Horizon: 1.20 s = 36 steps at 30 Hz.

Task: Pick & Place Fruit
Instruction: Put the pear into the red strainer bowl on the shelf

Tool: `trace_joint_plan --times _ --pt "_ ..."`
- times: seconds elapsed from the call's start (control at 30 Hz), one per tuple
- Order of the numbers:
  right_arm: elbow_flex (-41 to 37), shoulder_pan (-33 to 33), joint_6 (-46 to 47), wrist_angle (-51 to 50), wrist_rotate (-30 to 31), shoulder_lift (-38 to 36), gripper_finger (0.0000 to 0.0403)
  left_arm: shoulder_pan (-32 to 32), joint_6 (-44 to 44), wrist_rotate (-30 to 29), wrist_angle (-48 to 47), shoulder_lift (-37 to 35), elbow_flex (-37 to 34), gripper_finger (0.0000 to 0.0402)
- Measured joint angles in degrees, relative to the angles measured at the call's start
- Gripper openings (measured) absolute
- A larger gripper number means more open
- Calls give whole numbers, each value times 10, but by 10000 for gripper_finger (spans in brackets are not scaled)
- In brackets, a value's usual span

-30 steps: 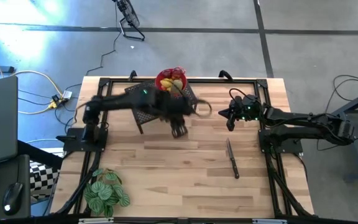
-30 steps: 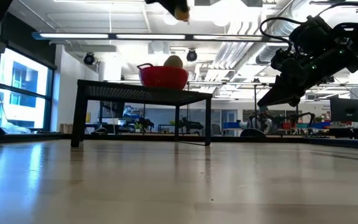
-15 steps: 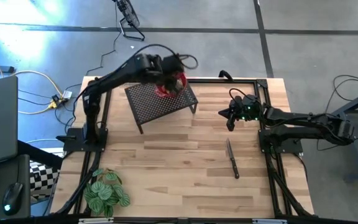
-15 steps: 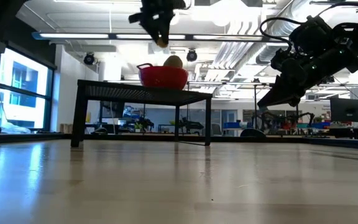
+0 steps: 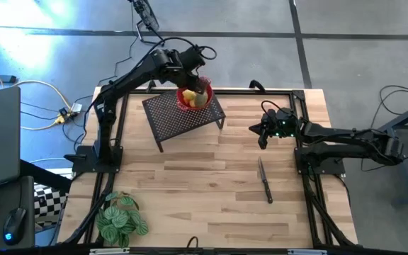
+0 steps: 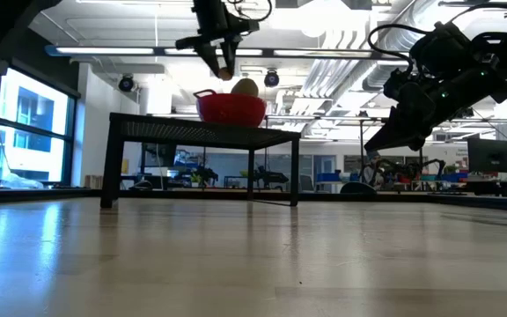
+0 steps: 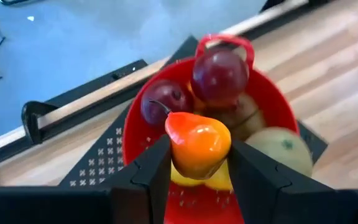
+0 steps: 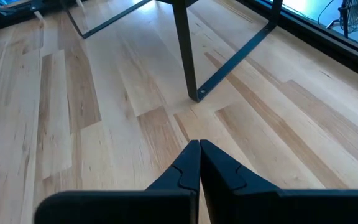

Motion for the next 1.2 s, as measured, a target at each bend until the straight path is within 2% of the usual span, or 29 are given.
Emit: trace_joint_plan --times 0.23,0.4,1.2 --pt "0 0 -17 0 0 0 2 6 -10 43 -2 15 0 140" --pt "0 0 -28 0 0 0 2 6 -10 49 1 24 0 140" --pt "0 0 -45 0 -2 0 2 6 26 29 17 47 0 146"
